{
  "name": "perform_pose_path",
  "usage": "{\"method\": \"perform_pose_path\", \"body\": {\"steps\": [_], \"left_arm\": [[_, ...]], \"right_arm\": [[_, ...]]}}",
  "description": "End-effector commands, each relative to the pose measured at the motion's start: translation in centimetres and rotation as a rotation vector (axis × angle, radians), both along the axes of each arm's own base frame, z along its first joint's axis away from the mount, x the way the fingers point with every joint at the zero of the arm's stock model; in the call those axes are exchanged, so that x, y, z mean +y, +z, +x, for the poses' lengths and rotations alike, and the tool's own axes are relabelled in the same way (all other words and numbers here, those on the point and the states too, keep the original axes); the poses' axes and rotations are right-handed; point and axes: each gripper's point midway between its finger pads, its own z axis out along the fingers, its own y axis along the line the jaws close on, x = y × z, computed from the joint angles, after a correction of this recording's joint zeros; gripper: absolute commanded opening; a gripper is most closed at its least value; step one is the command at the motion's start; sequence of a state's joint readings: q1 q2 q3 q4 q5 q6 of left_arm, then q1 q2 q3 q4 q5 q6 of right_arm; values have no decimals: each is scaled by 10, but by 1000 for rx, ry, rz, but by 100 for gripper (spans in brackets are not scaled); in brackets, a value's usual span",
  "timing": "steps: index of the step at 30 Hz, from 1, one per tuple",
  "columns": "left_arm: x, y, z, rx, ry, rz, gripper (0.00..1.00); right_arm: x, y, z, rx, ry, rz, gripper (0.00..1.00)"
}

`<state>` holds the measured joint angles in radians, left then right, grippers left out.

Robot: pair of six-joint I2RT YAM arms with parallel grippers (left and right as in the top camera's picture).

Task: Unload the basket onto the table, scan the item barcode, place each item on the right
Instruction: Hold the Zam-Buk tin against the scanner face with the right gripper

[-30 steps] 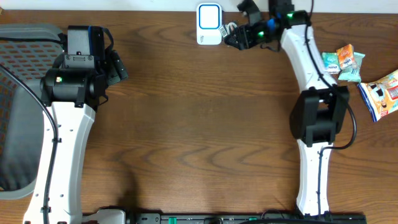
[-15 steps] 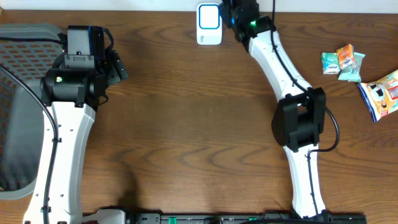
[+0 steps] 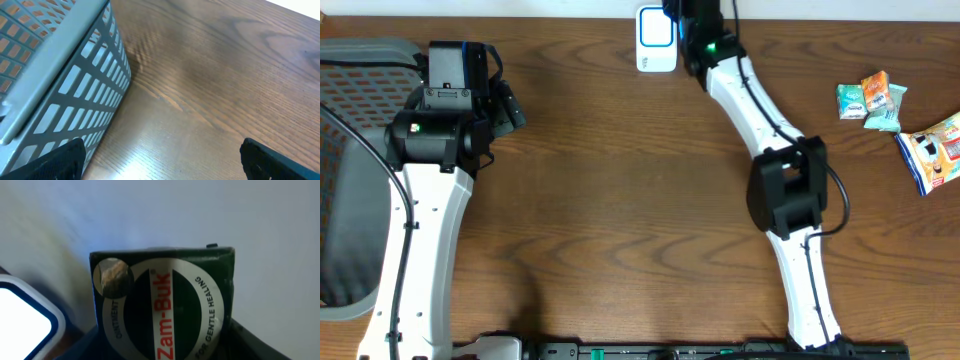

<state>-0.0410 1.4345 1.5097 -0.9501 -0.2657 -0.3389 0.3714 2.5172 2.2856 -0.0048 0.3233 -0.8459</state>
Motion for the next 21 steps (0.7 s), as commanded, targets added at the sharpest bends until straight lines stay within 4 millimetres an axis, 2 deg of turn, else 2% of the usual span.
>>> {"method": "perform_pose_path", "body": {"steps": [1,2,6,11,17,21], "left_arm": [[3,0,0,8,1,17,98],[3,0,0,8,1,17,98],[3,0,0,8,1,17,98],[3,0,0,8,1,17,98],[3,0,0,8,1,17,98],[3,0,0,8,1,17,98]], "right_arm": [[26,-16,-1,-17,34,-77,49],[31,-15,-2,-28,40,-74,49],[41,-31,-4,-12,63,-153,48],[30,-53,-1,15,11,-240,50],[9,-54,2,15,-78,-258,48],[7,-65,-1,57,-76,-267,48]]}}
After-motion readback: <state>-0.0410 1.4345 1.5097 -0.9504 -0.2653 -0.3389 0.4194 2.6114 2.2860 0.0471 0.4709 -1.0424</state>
